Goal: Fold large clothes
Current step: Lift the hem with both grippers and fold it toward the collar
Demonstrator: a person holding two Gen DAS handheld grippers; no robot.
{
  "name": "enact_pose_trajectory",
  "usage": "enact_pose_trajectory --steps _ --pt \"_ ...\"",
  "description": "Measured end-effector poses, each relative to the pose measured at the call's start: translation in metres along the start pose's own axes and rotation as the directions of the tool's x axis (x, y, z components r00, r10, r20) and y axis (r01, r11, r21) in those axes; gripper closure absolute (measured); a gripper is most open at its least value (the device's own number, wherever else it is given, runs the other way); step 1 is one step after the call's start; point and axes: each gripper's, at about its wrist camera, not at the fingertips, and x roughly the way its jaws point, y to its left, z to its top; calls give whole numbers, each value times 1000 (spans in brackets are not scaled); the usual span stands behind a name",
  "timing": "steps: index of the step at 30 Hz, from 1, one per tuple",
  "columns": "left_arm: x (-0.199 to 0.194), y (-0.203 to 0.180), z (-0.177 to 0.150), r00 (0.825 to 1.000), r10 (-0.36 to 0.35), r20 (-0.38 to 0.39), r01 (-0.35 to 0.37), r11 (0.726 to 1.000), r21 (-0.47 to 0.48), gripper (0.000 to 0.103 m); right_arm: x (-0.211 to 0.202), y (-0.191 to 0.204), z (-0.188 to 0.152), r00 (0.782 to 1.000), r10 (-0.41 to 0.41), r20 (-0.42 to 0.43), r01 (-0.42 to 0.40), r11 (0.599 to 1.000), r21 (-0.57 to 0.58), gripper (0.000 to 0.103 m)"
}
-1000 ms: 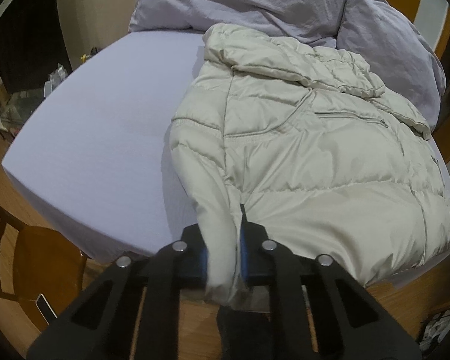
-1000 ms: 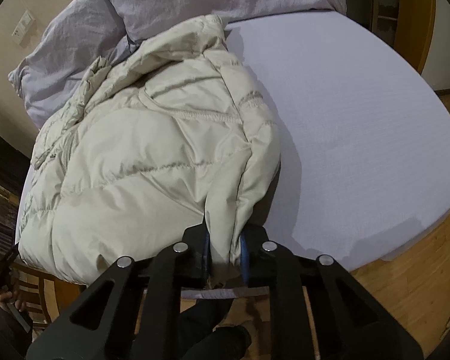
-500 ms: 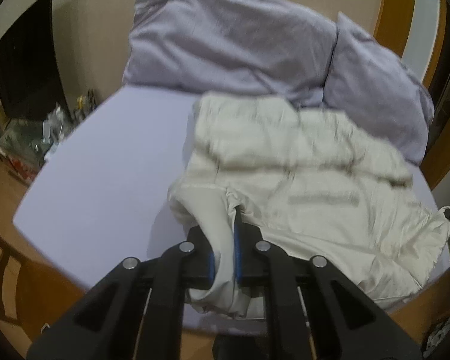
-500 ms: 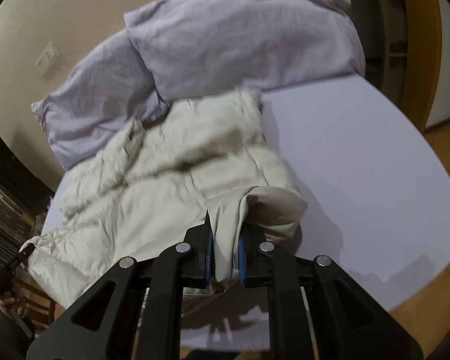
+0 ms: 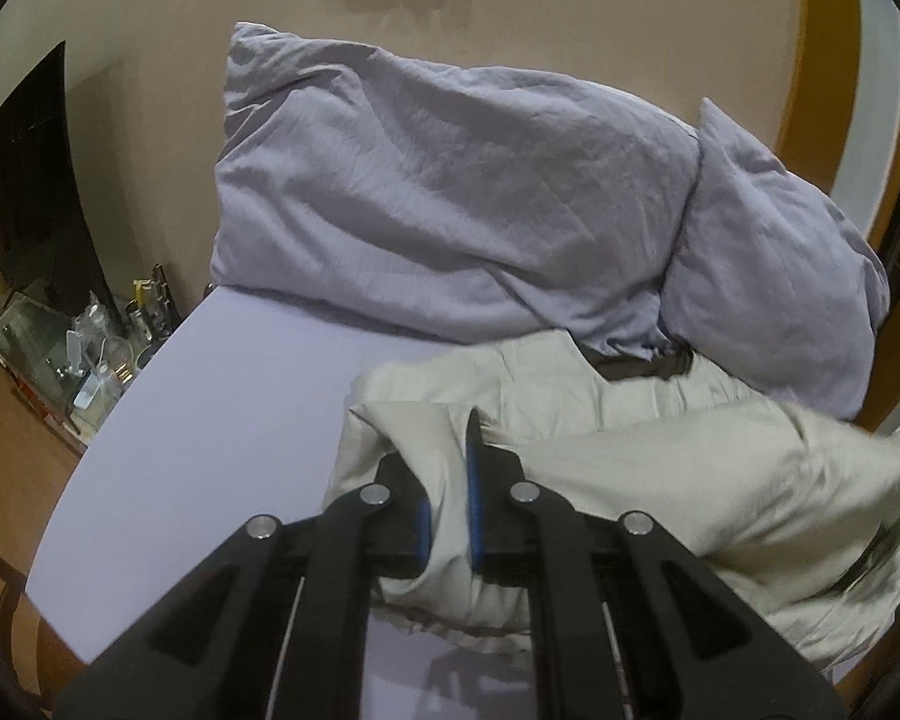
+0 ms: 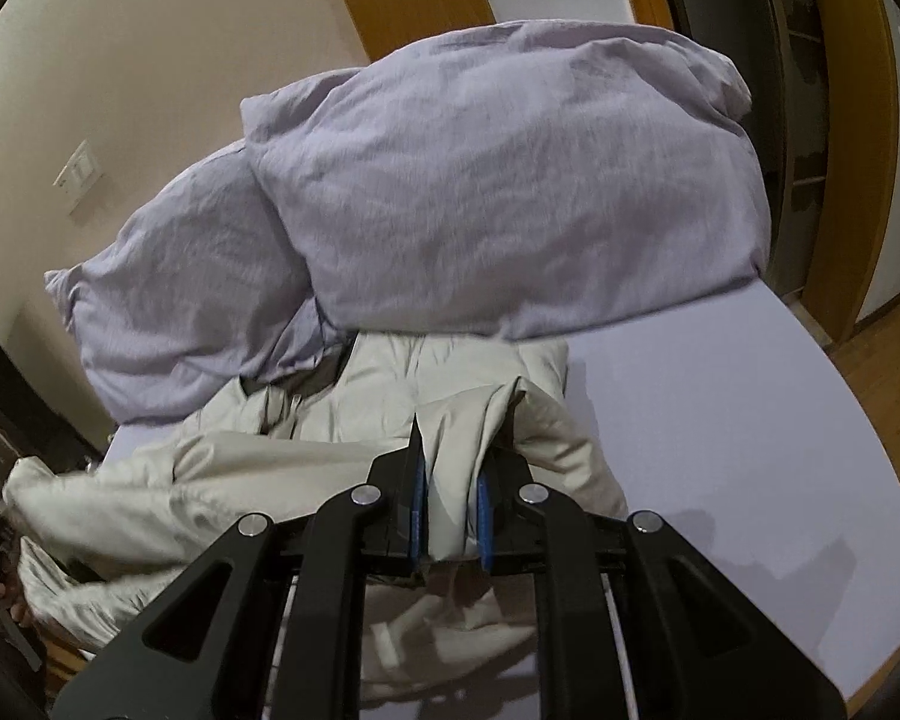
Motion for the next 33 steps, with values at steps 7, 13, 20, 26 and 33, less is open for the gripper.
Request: enact_pose_trajectory --steps 7,13,20,26,33 --pt "54 -4 33 1000 6 -24 -6 1000 12 94 50 10 27 999 -48 5 48 998 28 89" --pt "103 -6 53 998 9 -55 -8 1000 16 94 99 14 43 995 -102 -16 102 994 48 89" --pt "166 -9 68 993 18 -115 -17 1000 8 93 153 8 53 984 -166 -59 171 981 86 87" --pt "215 -12 74 987 24 -160 -26 1000 -5 93 189 0 57 970 -219 -107 228 970 84 86" --pt "237 -7 75 978 0 -208 -11 999 -51 81 184 -2 63 971 -209 -118 221 971 94 46"
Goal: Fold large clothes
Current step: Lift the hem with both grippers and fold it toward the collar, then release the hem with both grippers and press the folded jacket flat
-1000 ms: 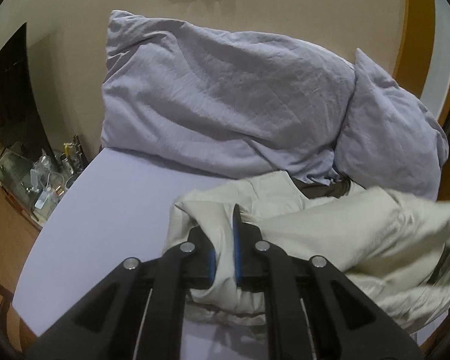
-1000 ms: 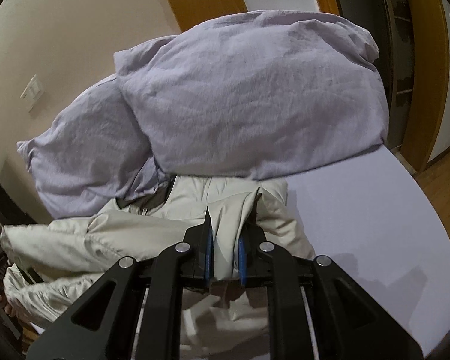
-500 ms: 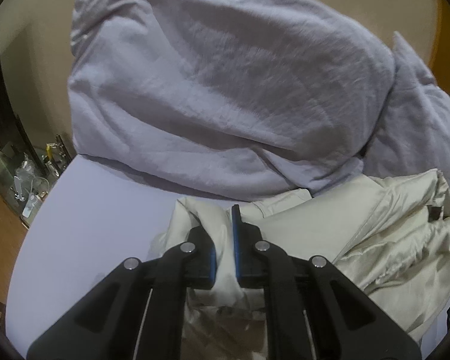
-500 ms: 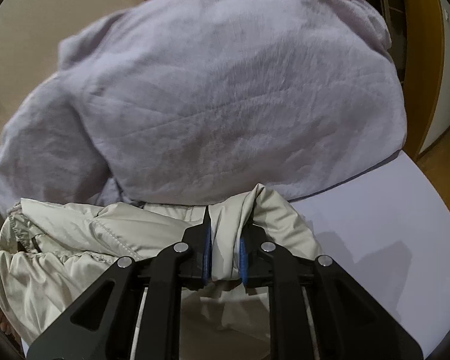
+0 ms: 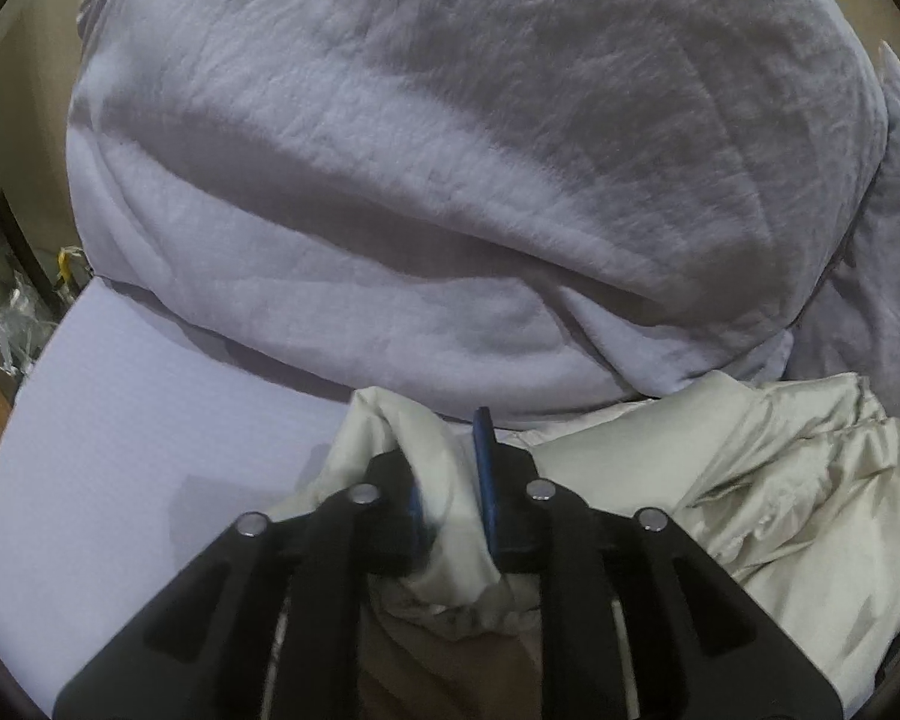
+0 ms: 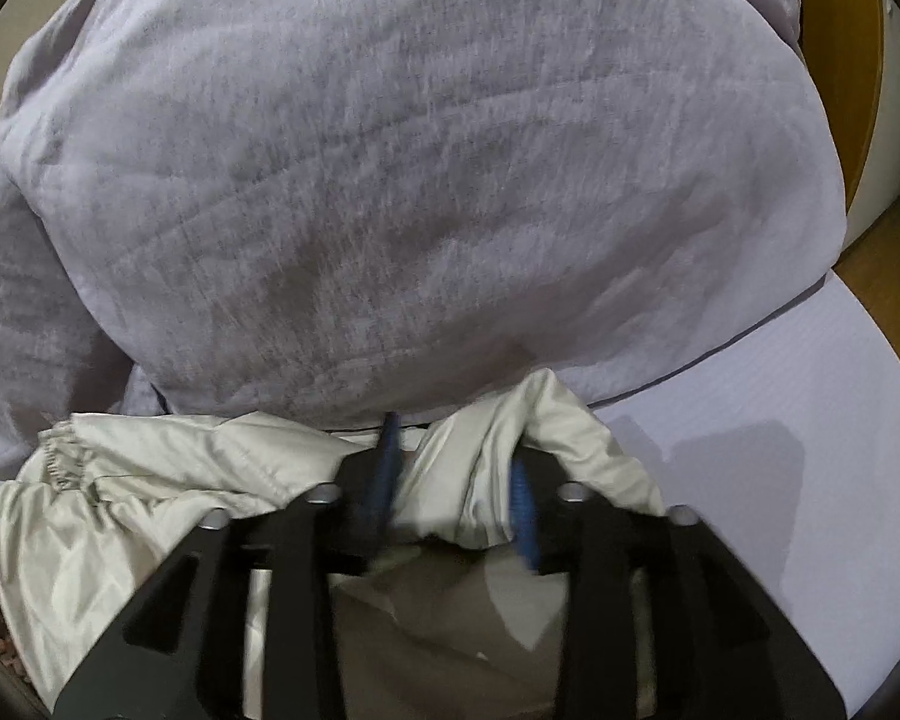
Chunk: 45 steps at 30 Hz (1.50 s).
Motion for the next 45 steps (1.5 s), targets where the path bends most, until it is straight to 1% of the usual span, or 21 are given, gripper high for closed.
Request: enact_pose_trajectory --steps 1,2,3,4,5,6,7,10,12,16,18,21,23,28,37,45 --pt "-4 1 -1 1000 -10 2 10 1000 4 76 -10 0 0 999 -6 33 6 1000 -14 29" --pt "-8 1 -1 1000 -13 6 13 1000 9 72 -17 1 0 999 -4 53 6 1000 -27 24" --pt "-12 1 -2 1000 -13 12 13 1000 14 62 -24 3 1 998 1 62 2 999 -45 24" --pt "-21 1 -5 999 -5 33 5 1000 24 48 -30 4 -1 998 6 61 -2 998 -60 24" --pt "-26 -1 -6 999 9 51 -10 999 31 40 -37 6 -4 998 16 59 -12 997 -73 24" --pt "-34 -2 -7 997 30 77 -33 999 39 28 -42 7 -9 998 31 56 -26 996 -81 24" --pt "-46 -5 -10 993 37 112 -44 998 55 27 -47 9 -13 998 43 53 -38 995 -87 24" --pt "-63 -12 -18 992 -2 129 -8 997 71 26 -57 21 -31 996 74 40 -69 990 -121 24" --pt "-71 -19 -24 991 -28 132 17 997 78 25 -60 32 -41 996 81 36 -75 986 -152 24" --pt "-80 -48 -38 987 -92 130 79 992 102 23 -66 61 -61 995 72 72 -52 966 -252 24" --pt "-79 -64 -47 985 -107 139 89 988 125 23 -64 74 -69 994 52 92 -23 955 -295 24" --pt "-69 -82 -57 986 -91 138 67 984 168 22 -47 86 -80 994 15 109 22 944 -330 22" --pt "-55 -90 -62 989 -53 137 27 982 185 22 -37 89 -83 993 -5 115 44 940 -338 22" --pt "-28 -80 -60 993 -1 120 -15 991 134 21 -12 98 -84 989 -37 140 86 926 -368 22" --pt "4 -71 -45 987 86 136 -99 991 94 21 21 109 -68 990 -28 136 77 926 -368 20" --pt "25 -70 -42 986 113 125 -121 991 61 19 40 113 -61 993 -38 113 77 929 -361 16"
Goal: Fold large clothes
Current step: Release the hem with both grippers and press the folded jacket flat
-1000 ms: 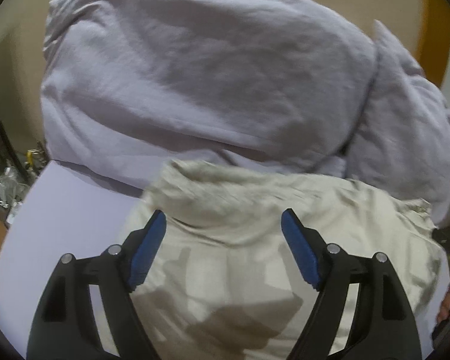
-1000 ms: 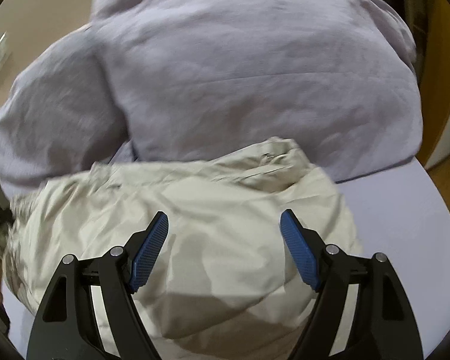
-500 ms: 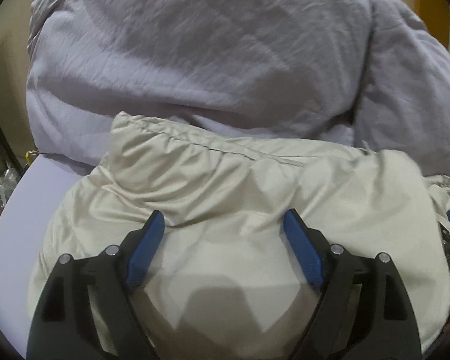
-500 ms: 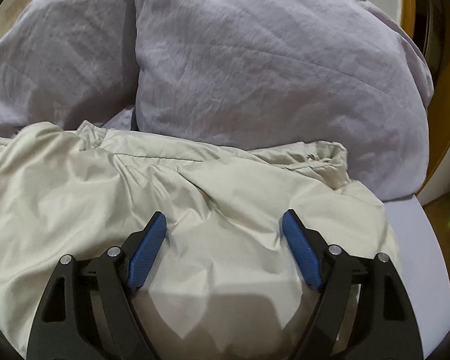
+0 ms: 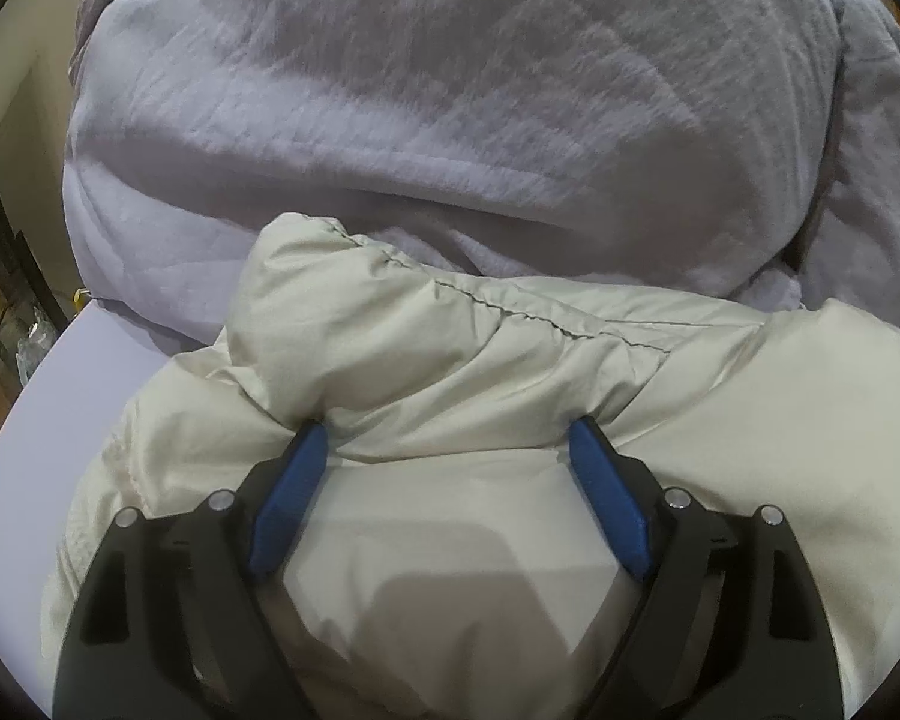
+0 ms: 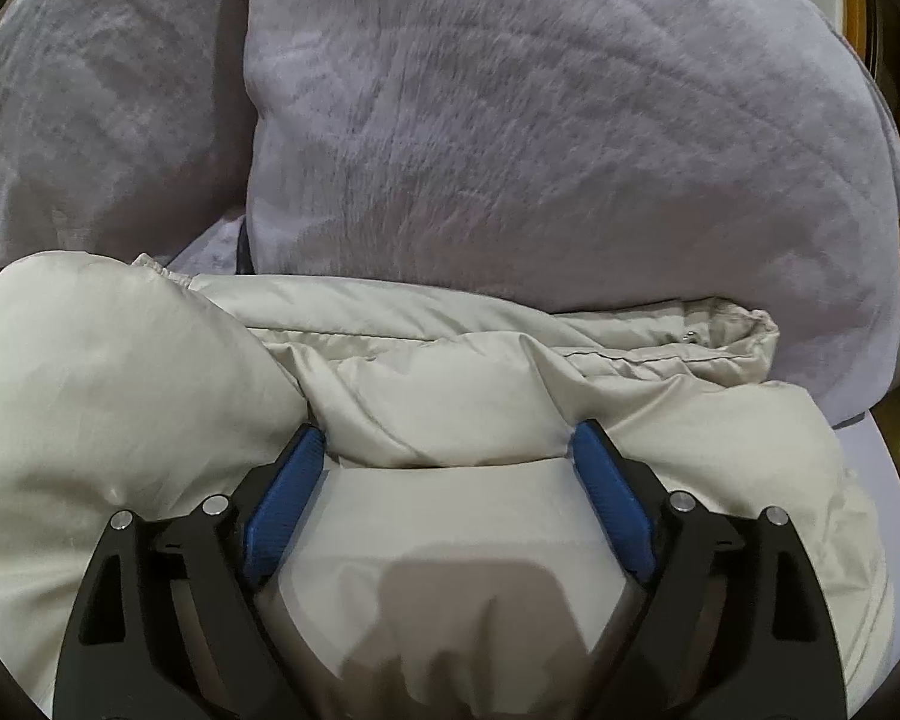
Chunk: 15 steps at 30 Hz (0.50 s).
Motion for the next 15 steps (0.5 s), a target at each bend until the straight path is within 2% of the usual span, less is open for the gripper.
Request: enact_pose_trajectory --steps 15 --pt "12 -3 -7 1000 4 -15 -4 1000 -5 17 26 9 8 999 -10 -32 9 1000 -10 14"
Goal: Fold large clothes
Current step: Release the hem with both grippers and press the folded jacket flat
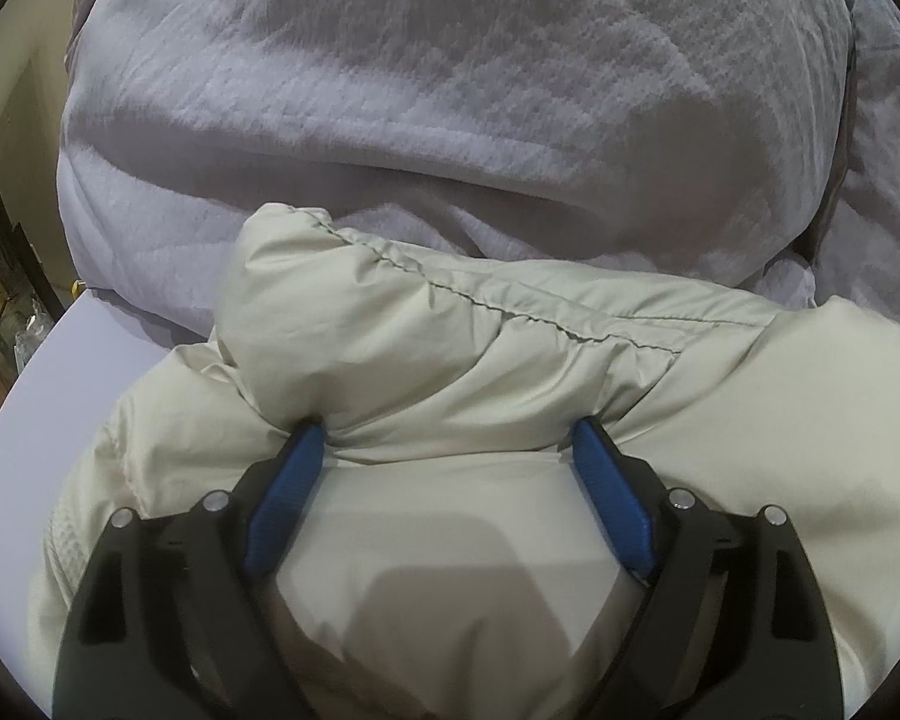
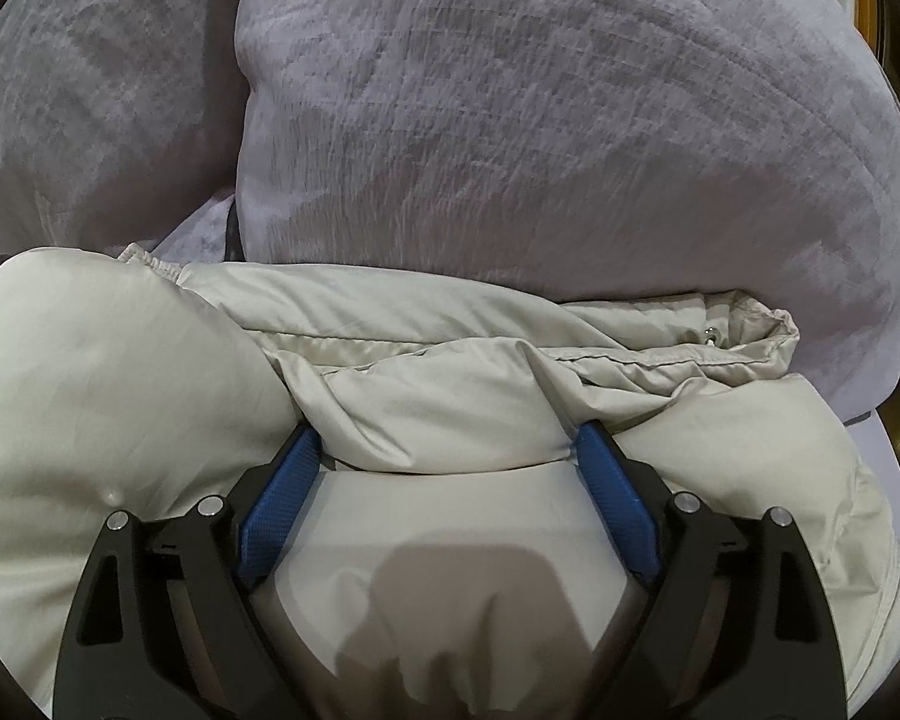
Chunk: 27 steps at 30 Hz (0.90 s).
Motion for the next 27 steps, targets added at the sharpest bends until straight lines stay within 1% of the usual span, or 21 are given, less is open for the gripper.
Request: enact_pose_trajectory --steps 27 --pt "5 5 1 1000 4 -9 -4 1000 3 17 1 -2 1 1000 0 -7 0 1000 2 13"
